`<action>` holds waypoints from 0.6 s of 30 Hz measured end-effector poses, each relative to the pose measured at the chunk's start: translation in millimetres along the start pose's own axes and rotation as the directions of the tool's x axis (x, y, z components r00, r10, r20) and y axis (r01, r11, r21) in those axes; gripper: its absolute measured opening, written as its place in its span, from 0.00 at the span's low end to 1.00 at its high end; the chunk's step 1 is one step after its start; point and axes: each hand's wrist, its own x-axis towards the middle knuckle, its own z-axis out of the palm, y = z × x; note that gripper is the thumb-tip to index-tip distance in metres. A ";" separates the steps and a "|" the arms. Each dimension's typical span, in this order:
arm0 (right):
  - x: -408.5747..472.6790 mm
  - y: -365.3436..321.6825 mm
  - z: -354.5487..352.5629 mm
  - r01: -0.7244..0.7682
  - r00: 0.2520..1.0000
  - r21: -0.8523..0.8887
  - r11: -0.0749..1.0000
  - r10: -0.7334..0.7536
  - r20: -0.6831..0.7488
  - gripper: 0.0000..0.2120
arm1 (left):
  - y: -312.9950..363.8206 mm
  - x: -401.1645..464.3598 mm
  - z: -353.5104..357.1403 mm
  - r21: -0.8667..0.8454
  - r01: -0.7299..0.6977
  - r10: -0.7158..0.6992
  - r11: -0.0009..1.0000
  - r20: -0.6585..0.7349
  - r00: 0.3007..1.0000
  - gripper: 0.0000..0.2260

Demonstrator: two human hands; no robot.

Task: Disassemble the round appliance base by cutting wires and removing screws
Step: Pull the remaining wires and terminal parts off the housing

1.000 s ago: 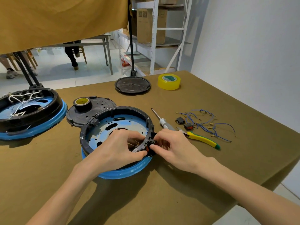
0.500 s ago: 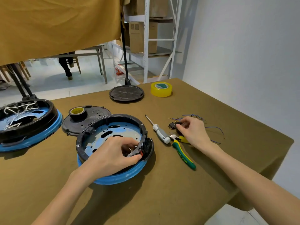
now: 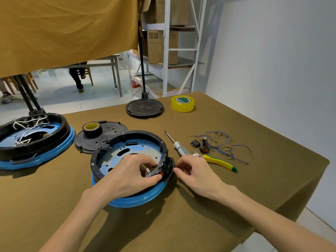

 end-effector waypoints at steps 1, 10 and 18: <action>-1.3 -4.4 1.6 0.020 1.000 0.019 1.000 -0.020 -0.005 0.04 | 0.7 -0.5 -1.4 0.029 0.016 -0.016 0.999 -0.010 1.000 0.13; -8.7 -38.7 12.9 0.151 0.988 -0.004 0.988 -0.151 0.009 0.09 | 10.9 -7.5 -14.3 0.215 0.081 -0.098 0.973 0.070 0.993 0.17; 13.0 -33.5 0.3 0.209 0.948 -0.117 0.971 -0.172 0.266 0.13 | 10.4 -7.4 -6.4 0.143 0.072 -0.083 0.987 0.072 0.994 0.10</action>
